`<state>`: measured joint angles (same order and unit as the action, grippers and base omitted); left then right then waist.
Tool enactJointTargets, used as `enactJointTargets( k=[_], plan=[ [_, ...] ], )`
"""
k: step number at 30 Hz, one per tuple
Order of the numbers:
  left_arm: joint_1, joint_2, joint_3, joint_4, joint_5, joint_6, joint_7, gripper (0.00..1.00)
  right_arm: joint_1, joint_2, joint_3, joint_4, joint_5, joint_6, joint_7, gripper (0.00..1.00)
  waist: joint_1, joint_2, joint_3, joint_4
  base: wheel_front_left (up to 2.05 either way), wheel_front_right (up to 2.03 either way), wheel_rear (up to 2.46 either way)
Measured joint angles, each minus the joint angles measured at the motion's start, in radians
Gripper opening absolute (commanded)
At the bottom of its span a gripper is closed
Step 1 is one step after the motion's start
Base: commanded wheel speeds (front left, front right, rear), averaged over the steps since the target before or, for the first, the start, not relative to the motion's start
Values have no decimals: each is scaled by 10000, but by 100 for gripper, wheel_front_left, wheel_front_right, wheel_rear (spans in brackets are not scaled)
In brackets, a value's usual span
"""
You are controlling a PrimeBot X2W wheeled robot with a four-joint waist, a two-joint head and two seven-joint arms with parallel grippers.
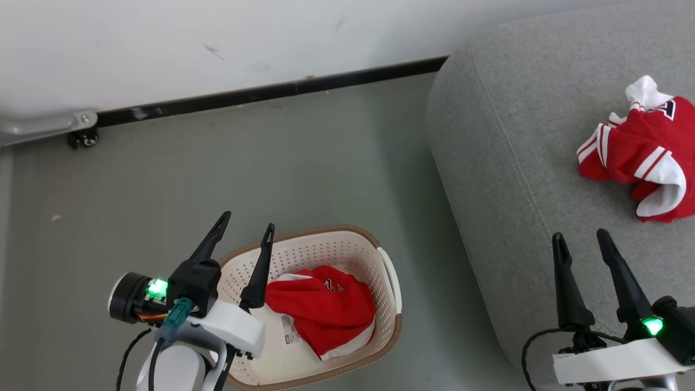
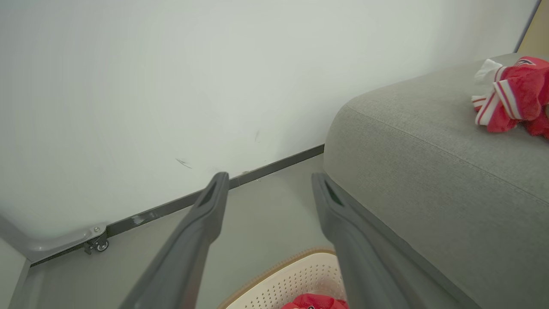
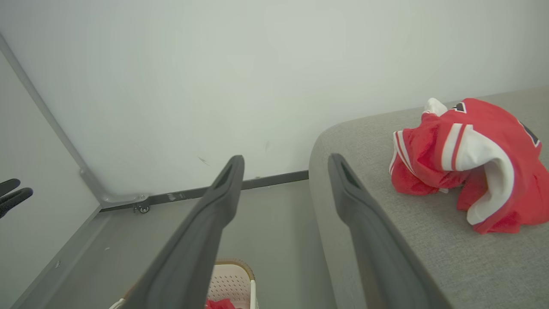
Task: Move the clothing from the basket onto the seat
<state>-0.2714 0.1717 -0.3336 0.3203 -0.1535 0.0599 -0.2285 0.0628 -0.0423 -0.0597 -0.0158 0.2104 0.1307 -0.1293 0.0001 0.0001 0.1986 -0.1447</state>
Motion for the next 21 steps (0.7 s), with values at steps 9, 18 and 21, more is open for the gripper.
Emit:
enactJointTargets(
  k=[9, 18, 21],
  plan=[
    [-638, 92, -144, 698, 142, -176, 81, 100, -98, 6, -10, -228, 35, 0, -205, 100, 0, 0, 833, -525, 0, 0, 0],
    [-911, 420, -132, 1879, 364, -263, 176, 100, -514, 8, 286, -280, 144, 0, -307, 100, 0, 0, 1772, -1086, 0, 0, 0],
    [-1033, 477, -98, 2171, 382, -263, 184, 100, -655, 12, 374, -268, 215, 0, -393, 100, -1, 0, 2048, -1243, 0, 0, 0]
  ],
)
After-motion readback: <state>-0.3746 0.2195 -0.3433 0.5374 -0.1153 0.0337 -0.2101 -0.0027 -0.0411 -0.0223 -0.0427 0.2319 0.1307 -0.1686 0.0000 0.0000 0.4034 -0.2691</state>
